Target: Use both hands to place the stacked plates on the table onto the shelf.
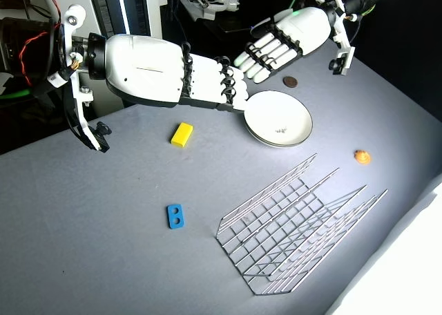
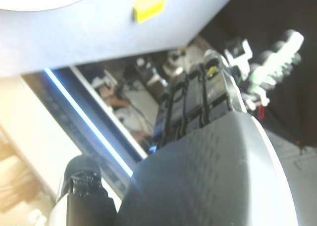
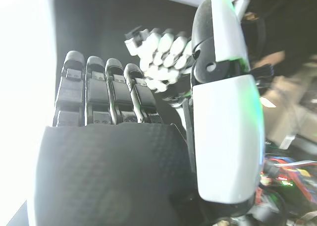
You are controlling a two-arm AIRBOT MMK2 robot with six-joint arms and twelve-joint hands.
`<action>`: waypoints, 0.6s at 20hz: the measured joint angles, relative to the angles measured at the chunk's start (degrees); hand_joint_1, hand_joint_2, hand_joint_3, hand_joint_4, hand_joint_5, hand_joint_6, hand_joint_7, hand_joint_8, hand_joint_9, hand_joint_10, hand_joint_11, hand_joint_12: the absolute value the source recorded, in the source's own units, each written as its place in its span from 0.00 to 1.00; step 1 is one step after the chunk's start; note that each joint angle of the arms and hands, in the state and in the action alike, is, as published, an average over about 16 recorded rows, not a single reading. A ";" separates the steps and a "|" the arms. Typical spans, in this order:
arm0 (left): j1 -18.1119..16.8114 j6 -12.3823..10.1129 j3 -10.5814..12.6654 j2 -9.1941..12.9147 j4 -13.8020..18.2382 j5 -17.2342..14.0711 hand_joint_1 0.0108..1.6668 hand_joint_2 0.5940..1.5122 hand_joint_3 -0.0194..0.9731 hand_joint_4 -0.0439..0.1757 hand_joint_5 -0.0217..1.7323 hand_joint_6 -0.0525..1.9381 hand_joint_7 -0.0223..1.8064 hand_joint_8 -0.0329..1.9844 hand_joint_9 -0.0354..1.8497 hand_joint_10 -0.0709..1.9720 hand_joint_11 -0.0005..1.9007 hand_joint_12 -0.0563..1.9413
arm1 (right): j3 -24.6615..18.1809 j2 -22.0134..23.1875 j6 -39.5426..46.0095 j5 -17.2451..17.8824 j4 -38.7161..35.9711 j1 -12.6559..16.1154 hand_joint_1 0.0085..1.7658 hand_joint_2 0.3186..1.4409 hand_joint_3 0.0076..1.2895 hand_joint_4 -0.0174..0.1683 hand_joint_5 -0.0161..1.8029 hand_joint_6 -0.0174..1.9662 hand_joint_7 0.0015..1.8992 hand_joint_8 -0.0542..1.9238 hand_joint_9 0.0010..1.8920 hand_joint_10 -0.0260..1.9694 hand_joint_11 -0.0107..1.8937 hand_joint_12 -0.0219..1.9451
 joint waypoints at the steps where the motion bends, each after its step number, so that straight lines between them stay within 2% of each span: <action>1: 0.33 0.03 -0.04 0.09 -0.24 0.27 0.00 0.51 0.03 0.17 0.04 0.03 0.03 0.02 0.03 0.04 0.01 0.02 | 0.00 -0.05 0.24 -0.19 -0.43 -0.01 0.64 0.59 0.01 0.07 0.02 0.02 0.01 0.03 0.01 0.02 0.02 0.07; 6: 3.08 0.20 0.32 0.67 -1.32 2.54 0.00 0.51 0.03 0.18 0.05 0.03 0.03 0.02 0.03 0.04 0.01 0.02 | 0.00 -0.36 1.03 -1.10 -2.11 -0.01 0.64 0.59 0.01 0.07 0.02 0.02 0.01 0.03 0.01 0.01 0.02 0.09; 12: 8.02 0.62 2.43 1.47 -2.65 5.76 0.00 0.52 0.03 0.19 0.04 0.03 0.03 0.02 0.03 0.04 0.01 0.02 | 0.00 -0.63 0.98 -1.96 -2.26 -0.01 0.65 0.61 0.01 0.07 0.02 0.02 0.01 0.03 0.01 0.01 0.02 0.12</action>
